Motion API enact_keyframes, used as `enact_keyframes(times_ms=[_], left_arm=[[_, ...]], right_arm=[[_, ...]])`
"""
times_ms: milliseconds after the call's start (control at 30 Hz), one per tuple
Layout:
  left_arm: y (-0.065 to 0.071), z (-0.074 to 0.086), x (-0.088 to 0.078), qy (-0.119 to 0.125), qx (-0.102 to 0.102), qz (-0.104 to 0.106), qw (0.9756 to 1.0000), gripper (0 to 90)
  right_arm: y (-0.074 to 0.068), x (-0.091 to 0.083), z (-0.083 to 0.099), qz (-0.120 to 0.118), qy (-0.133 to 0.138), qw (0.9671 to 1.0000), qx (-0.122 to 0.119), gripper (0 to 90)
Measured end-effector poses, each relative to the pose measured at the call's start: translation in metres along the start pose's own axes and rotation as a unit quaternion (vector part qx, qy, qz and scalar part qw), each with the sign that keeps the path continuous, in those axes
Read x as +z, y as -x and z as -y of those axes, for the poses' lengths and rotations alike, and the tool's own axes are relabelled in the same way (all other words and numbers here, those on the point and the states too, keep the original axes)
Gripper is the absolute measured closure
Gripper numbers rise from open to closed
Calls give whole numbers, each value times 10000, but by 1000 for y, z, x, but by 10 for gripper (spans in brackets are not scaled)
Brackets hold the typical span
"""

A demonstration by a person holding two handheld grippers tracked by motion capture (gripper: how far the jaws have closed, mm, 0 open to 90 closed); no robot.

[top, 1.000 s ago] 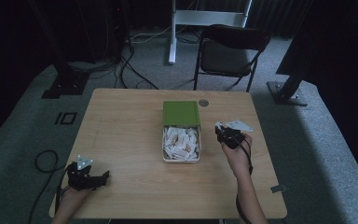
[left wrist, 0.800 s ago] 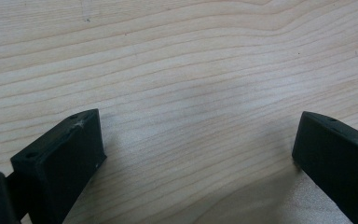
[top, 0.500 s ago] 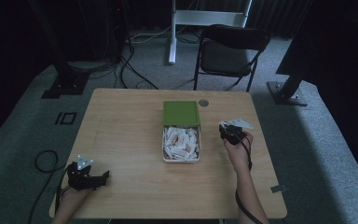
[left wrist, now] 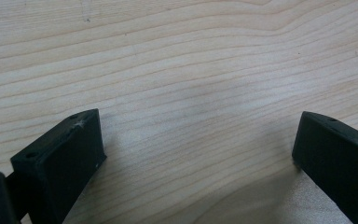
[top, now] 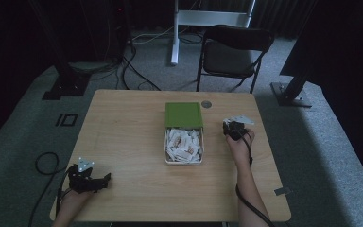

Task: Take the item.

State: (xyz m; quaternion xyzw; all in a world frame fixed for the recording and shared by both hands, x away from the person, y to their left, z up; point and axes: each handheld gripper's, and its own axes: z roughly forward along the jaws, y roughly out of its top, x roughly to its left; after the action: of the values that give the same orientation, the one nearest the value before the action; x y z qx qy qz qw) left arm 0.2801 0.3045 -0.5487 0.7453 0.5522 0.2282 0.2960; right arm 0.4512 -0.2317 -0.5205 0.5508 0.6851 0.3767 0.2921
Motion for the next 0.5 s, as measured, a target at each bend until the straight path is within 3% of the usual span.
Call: enact_keyframes(times_ms=[333,500], left_arm=[[0,0,0,0,0,1,10000,27],[0,0,0,0,-1,0,10000,28]], right_arm=[[2,22,10,3,-308,9994,141,755],[2,25,12,-146,-445,9986,226,721]])
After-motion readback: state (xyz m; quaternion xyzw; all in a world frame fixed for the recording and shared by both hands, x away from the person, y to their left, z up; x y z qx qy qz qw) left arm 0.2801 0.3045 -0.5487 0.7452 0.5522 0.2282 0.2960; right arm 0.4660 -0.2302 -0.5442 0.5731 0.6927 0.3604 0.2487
